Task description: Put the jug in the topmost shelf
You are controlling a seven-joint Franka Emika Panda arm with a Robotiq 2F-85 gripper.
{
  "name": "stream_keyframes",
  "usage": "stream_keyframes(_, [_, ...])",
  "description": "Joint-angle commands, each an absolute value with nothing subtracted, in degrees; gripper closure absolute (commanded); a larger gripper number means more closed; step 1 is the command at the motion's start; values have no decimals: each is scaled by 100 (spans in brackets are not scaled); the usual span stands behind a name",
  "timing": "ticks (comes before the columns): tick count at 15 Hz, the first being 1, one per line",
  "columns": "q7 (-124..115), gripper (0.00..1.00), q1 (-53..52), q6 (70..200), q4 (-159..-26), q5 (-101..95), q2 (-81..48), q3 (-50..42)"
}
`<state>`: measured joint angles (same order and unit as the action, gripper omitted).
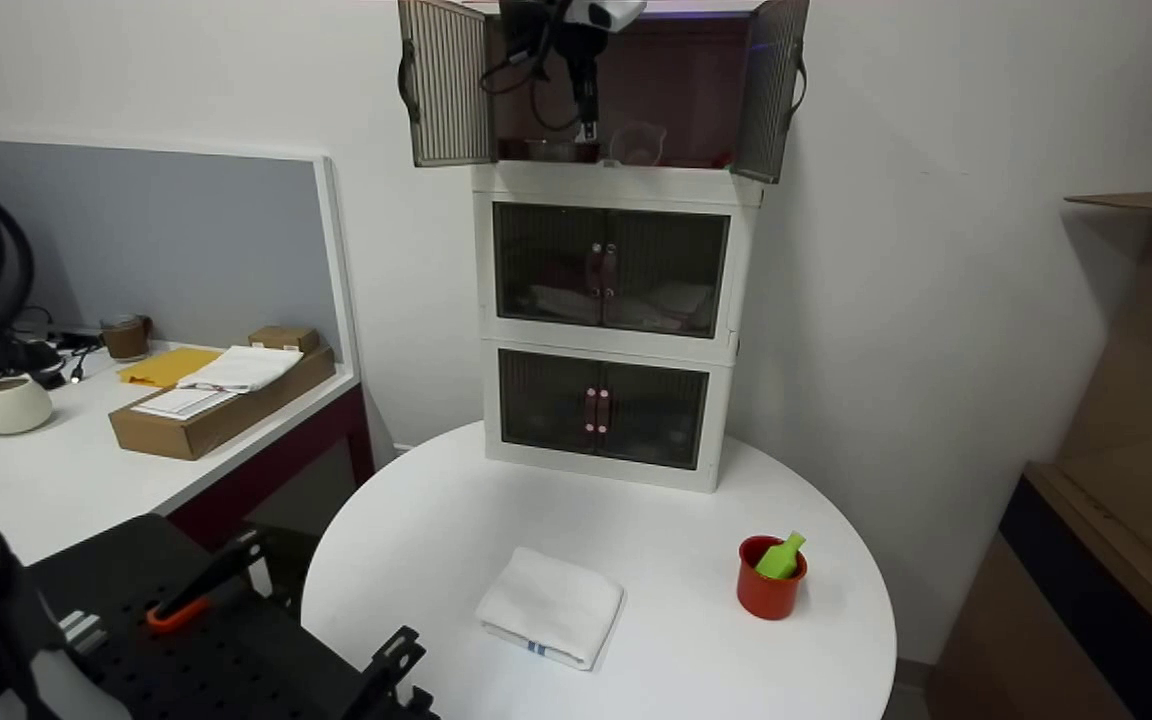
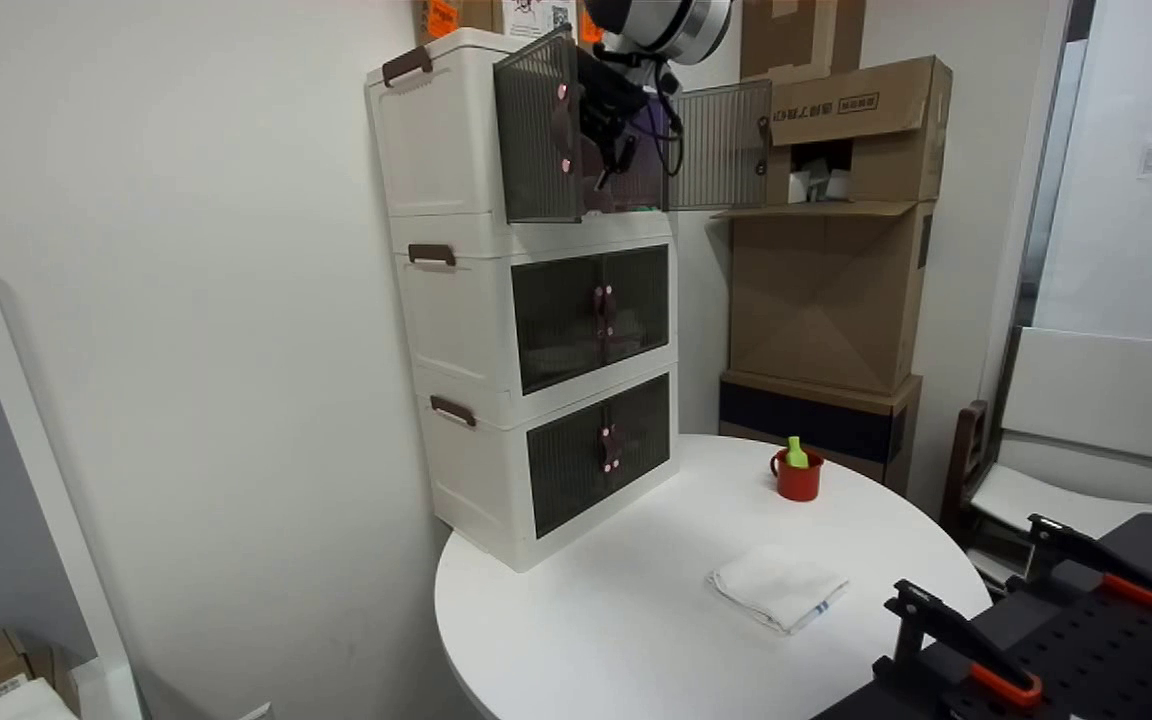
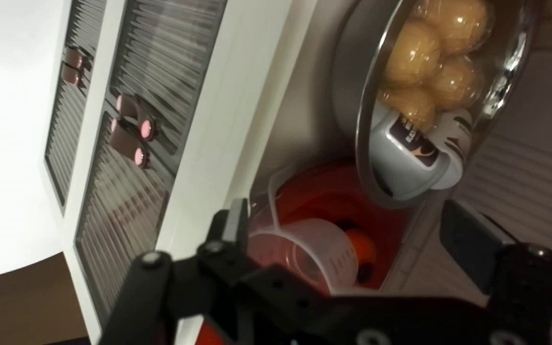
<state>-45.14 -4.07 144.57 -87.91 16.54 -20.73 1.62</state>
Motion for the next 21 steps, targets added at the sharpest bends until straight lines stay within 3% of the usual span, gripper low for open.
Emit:
stream_keyframes(1, [-4870, 0, -587, 13629, -9718, 1284, -1089, -4])
stream_keyframes(7, [-5369, 0, -524, 11525, -11234, -104, 601, 94])
stream_keyframes(12, [-4369, 0, -394, 10107, -12625, -427, 1998, 296])
stream_keyframes(18, [-2384, 0, -356, 9854, -14665, -387, 3857, 305])
stream_keyframes(19, [-2868, 0, -191, 9842, -13913, -240, 3050, 459])
stream_keyframes(21, [-2518, 0, -181, 9844, -14437, -233, 3540, 451])
